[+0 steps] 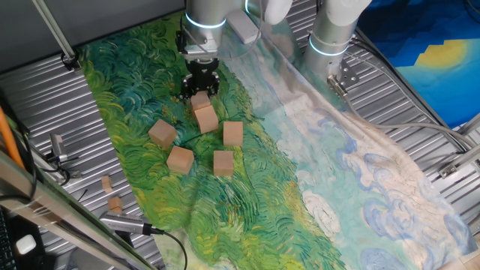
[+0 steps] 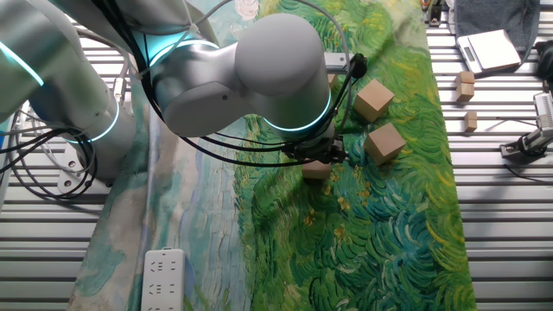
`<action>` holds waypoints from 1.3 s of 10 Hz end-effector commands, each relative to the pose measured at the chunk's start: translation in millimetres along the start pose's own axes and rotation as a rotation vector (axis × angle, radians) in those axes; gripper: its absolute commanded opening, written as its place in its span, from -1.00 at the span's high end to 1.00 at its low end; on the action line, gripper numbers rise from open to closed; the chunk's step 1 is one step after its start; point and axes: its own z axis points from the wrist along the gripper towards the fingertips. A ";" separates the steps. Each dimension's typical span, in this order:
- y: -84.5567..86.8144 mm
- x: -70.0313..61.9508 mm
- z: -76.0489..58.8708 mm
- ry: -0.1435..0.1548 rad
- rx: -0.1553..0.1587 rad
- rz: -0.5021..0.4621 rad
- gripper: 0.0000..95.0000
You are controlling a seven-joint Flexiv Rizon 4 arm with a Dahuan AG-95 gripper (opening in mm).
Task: Stack the blocks into a pyramid shape
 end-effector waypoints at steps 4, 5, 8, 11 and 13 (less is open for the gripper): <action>2.4 0.3 4.7 -0.005 0.022 -0.002 1.00; 2.1 -0.6 5.8 -0.010 0.024 0.000 1.00; 1.6 -2.7 8.1 -0.006 0.026 0.004 1.00; 1.3 -3.7 9.3 0.000 0.025 -0.003 1.00; 1.1 -4.7 10.2 -0.001 0.023 -0.012 0.60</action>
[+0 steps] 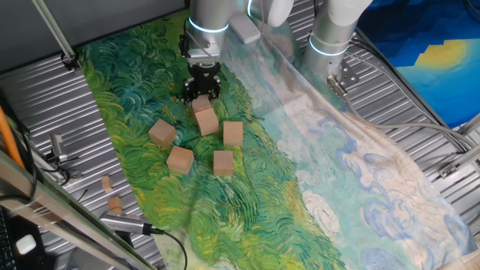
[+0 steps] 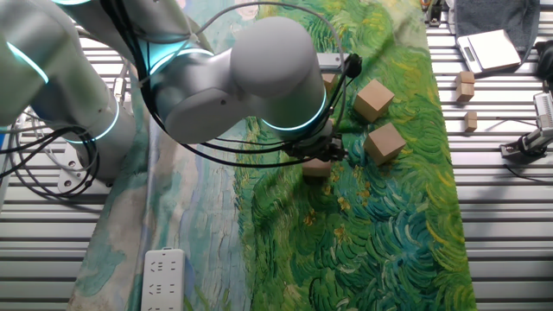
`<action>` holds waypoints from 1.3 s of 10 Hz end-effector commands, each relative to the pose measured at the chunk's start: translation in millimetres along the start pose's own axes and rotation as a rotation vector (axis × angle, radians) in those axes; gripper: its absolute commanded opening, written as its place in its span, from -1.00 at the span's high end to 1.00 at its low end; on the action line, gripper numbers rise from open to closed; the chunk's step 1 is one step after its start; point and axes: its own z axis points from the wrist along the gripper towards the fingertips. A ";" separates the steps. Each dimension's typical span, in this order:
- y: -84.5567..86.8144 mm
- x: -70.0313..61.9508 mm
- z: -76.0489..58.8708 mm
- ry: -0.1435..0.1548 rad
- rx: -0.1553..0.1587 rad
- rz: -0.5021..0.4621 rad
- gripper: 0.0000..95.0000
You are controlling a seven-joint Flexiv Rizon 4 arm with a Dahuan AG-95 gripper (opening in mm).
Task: Stack the blocks into a pyramid shape
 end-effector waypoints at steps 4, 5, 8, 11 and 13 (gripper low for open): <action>-1.7 -2.1 2.9 0.001 -0.060 0.008 0.60; -1.8 -2.3 2.8 -0.005 -0.073 0.009 0.60; -2.7 -3.6 3.8 -0.012 -0.107 0.013 0.60; -4.2 -10.2 7.7 -0.041 -0.107 0.013 0.60; -5.0 -12.7 5.7 -0.033 -0.100 0.012 0.60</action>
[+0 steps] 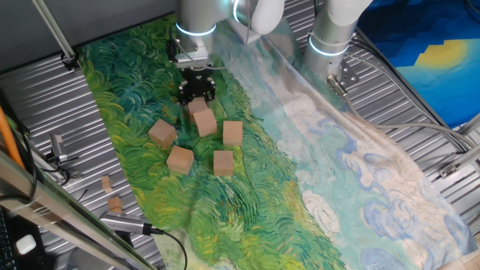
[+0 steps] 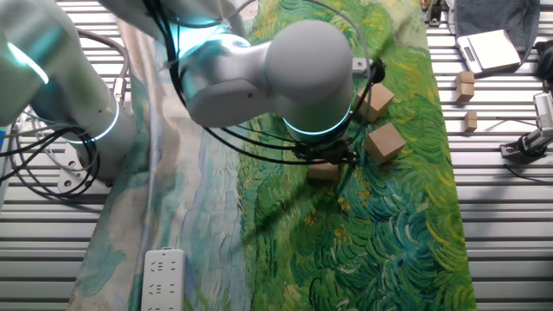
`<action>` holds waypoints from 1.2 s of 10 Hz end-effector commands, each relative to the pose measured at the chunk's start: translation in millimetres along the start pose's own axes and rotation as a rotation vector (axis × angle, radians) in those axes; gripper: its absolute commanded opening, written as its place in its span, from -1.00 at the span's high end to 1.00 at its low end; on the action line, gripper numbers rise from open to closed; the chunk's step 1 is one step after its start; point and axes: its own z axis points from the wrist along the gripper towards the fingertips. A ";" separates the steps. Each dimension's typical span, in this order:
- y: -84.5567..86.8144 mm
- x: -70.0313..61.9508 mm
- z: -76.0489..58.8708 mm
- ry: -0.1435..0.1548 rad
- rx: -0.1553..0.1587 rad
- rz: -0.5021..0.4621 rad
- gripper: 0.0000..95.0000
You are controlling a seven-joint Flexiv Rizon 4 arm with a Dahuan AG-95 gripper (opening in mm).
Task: Stack the blocks into a pyramid shape
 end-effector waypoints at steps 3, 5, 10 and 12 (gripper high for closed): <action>-2.2 0.0 -0.7 0.022 0.003 -0.010 0.20; -2.6 -1.2 0.9 0.020 0.003 -0.020 0.20; -2.6 -1.8 0.0 0.022 -0.008 -0.034 -0.20; -2.4 -1.8 -1.7 0.014 -0.012 -0.043 -0.20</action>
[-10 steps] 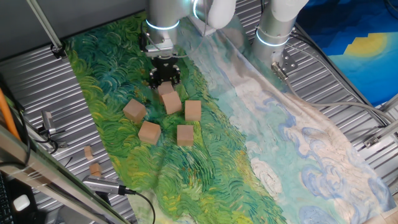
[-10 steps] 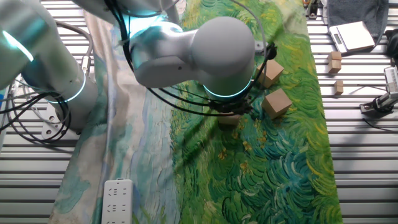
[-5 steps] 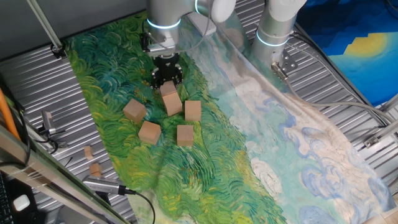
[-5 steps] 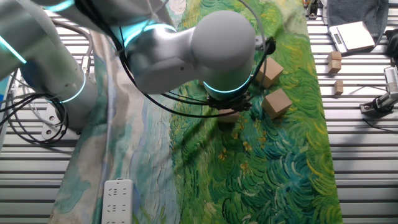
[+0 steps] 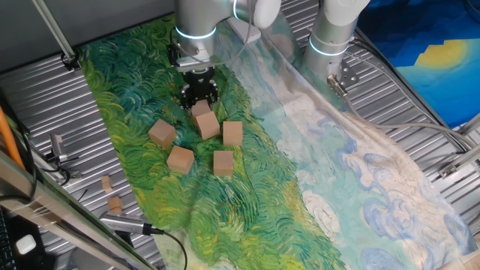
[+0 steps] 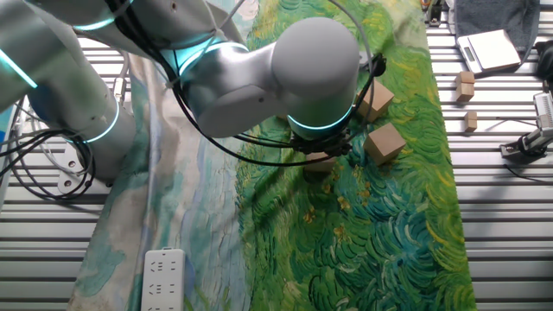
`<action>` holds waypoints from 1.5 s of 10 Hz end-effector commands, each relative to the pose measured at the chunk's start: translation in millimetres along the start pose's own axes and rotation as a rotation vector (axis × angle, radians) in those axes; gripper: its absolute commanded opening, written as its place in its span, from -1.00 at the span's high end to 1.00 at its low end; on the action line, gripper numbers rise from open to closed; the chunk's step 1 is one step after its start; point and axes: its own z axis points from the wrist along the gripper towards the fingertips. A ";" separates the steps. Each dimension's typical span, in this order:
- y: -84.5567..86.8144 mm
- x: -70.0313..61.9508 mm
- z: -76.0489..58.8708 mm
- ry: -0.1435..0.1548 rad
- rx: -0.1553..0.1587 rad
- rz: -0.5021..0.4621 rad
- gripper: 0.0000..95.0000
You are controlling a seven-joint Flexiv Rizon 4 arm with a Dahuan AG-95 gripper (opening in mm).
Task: Stack the blocks into a pyramid shape
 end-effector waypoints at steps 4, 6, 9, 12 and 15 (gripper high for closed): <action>0.2 -1.0 -7.6 -0.010 -0.005 -0.005 -0.60; 0.7 -2.1 -12.5 -0.007 -0.006 -0.010 -0.60; 2.0 -5.5 -24.7 -0.003 -0.006 0.008 -1.00; 6.3 -14.7 -49.1 0.003 -0.011 0.104 -0.60; 8.7 -26.5 -64.2 0.063 0.009 0.212 1.00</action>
